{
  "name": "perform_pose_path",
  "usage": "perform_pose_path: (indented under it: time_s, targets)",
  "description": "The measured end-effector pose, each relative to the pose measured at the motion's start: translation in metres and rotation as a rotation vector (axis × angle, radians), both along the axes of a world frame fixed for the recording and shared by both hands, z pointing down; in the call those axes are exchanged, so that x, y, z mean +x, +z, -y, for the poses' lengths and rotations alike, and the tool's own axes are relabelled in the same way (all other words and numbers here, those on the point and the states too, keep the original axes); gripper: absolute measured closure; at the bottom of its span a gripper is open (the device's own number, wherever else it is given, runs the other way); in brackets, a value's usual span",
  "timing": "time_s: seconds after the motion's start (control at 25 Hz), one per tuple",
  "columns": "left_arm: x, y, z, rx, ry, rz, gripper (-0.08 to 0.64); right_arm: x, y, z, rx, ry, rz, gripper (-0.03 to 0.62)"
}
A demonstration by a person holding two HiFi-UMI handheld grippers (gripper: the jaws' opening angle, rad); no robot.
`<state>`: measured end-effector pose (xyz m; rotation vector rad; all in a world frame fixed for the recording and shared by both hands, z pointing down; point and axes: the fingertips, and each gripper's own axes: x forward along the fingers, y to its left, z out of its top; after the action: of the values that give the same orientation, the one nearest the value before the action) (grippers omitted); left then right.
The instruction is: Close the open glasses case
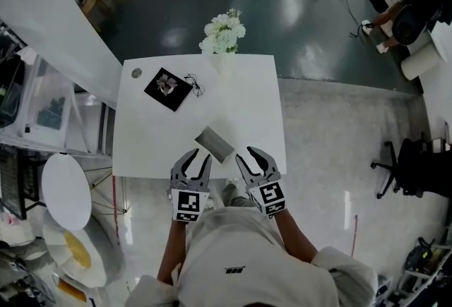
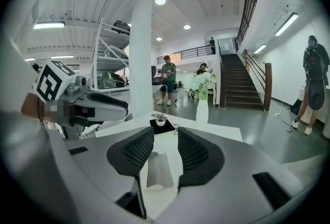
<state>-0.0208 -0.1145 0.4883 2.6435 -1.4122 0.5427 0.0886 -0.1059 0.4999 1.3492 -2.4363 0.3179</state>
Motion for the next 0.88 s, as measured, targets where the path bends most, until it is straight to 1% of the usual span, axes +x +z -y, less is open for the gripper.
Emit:
perform_pose_path:
  time_s: [0.32, 0.6, 0.88]
  targets:
    - [0.011, 0.022, 0.024, -0.044, -0.065, 0.016, 0.418, 0.014, 0.023, 0.031, -0.045, -0.062, 0.002, 0.451]
    - [0.02, 0.044, 0.038, -0.091, -0.091, 0.027, 0.419, 0.019, 0.047, 0.048, -0.087, -0.12, 0.002, 0.451]
    - [0.02, 0.078, 0.055, -0.182, -0.106, 0.01, 0.428, 0.019, 0.072, 0.066, -0.148, -0.134, 0.01, 0.451]
